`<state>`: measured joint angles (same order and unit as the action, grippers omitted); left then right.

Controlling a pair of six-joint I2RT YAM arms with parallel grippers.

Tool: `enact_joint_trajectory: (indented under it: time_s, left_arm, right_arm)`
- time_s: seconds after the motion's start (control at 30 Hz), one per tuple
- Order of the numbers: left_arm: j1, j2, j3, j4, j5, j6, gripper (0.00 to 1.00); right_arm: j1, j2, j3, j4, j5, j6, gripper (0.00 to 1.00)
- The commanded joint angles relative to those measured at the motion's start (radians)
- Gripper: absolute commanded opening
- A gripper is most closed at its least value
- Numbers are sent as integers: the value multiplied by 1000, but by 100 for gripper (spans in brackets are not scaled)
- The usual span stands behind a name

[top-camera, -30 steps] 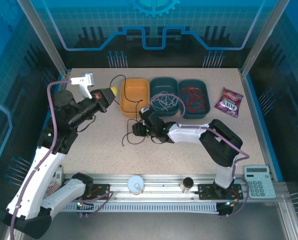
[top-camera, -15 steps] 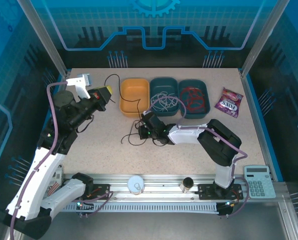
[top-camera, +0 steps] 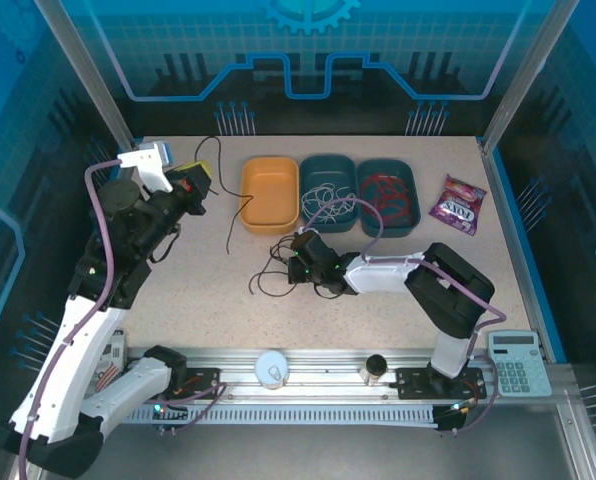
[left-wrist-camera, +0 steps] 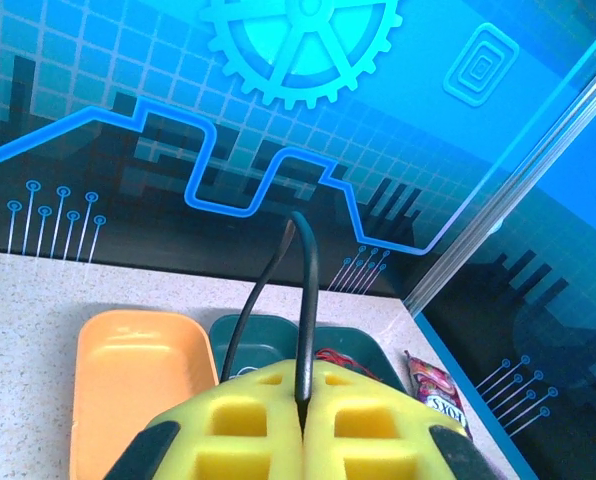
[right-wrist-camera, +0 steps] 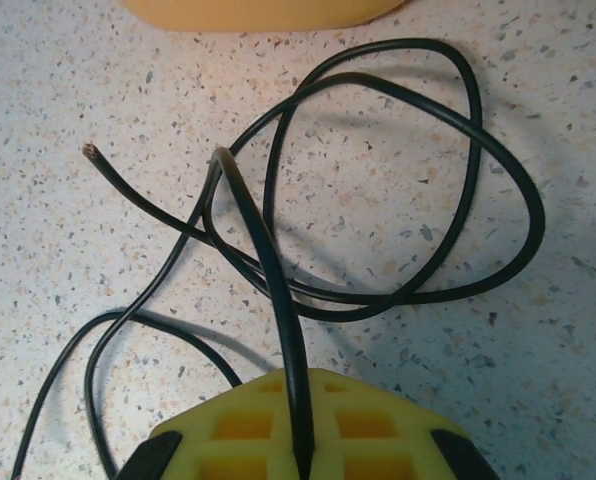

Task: Untangle the cables
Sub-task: Place the cable into the container.

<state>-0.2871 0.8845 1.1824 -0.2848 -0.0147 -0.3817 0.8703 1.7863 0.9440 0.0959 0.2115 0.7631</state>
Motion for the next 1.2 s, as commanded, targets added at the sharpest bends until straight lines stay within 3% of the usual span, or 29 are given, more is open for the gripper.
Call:
enact_joint_trajectory:
  time_s: [0.0,0.53,0.8,1.17]
  left_arm:
    - [8,40,18,54,-3,39,0]
    - [22,539,263,192,-4,89,0]
    - [22,683,303,187,-34,88,0]
    - [11,812,293,147,-158,150,0]
  right_arm:
    - [0,-65,-20,-32,41,30,3]
    - [7,-241,-43,-235,104,87,5]
    - [9,-288,-59,-260,106,99,5]
    - [10,-327,-59,-301,117,114,5]
